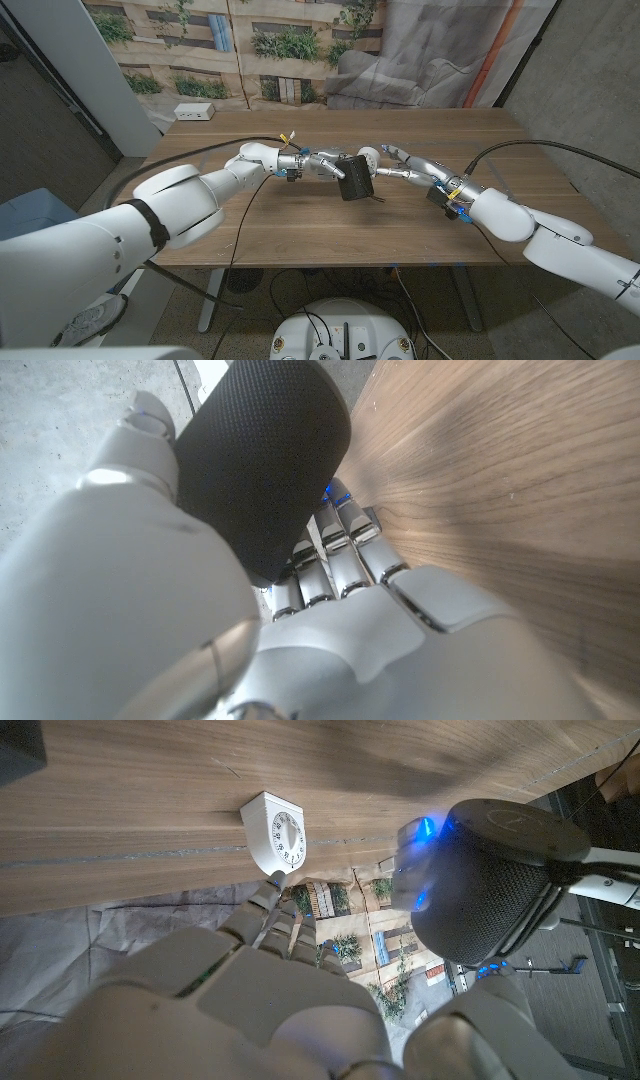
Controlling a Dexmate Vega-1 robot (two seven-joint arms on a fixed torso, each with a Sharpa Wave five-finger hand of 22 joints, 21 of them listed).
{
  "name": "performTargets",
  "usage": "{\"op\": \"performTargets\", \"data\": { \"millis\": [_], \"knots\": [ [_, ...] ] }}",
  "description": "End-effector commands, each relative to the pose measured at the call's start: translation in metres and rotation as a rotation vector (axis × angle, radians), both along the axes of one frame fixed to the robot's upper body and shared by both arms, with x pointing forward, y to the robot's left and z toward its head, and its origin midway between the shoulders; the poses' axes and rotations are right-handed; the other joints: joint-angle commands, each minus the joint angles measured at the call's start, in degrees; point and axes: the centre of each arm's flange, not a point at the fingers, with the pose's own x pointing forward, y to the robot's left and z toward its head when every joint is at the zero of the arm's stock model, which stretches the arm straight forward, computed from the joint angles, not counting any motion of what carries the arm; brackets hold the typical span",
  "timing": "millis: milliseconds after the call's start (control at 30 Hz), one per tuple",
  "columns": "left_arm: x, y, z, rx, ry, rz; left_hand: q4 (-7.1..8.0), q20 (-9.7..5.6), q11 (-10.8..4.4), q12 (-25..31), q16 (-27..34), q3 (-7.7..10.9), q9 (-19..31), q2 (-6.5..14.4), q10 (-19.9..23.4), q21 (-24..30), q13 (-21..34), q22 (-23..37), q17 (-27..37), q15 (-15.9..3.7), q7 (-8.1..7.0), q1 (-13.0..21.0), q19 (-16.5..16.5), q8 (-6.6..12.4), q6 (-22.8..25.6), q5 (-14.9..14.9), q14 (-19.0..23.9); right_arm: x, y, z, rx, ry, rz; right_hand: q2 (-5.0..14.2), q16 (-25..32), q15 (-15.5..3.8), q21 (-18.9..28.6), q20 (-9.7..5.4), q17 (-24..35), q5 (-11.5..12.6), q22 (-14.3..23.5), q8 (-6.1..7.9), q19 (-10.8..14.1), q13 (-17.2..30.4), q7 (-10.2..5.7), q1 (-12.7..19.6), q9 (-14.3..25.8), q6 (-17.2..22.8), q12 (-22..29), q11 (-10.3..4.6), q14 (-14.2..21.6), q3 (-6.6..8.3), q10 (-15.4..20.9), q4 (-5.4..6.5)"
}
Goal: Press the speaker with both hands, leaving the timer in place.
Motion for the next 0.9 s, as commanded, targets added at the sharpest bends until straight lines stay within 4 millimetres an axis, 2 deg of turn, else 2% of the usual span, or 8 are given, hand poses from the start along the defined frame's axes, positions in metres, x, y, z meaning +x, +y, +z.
{"op": "performTargets", "data": {
  "millis": [33, 900],
  "knots": [
    [0.001, -0.002, -0.005, -0.001, 0.007, 0.003, 0.11, -7.43, -7.25, 0.81, 0.24, 0.49, 0.23, 10.4, 9.26, 0.41, 0.3, 0.18, 0.12, -11.1, -1.16, 9.02, 0.55, 0.41, 10.75, 0.25, 2.97, 0.003, 0.008, 0.004, -0.041, 0.001, 0.009, -0.08, -0.16, -0.14, -0.17, -0.01, 0.24, 0.56, 0.1, -0.03, -0.25, 0.09, -0.03, -0.48, 0.29, -0.54, -0.01, -0.11, -0.41, -0.2, -0.28, 0.06],
    [-0.004, 0.0, -0.006, -0.019, -0.015, -0.021, 0.32, -7.38, -6.98, 0.88, 0.0, 0.52, 0.26, 10.83, 10.19, 0.5, 0.4, 0.21, 0.07, -10.96, -1.03, 8.82, 0.78, 0.44, 11.82, 0.21, 3.57, 0.009, 0.025, 0.007, -0.083, -0.013, 0.061, 0.4, 0.16, -0.14, 0.05, 0.08, 0.29, 1.19, 0.1, 0.66, -0.35, 0.07, 0.32, -0.53, 0.29, -0.2, 0.44, -0.11, -0.64, -0.49, -0.48, 0.1]
  ]
}}
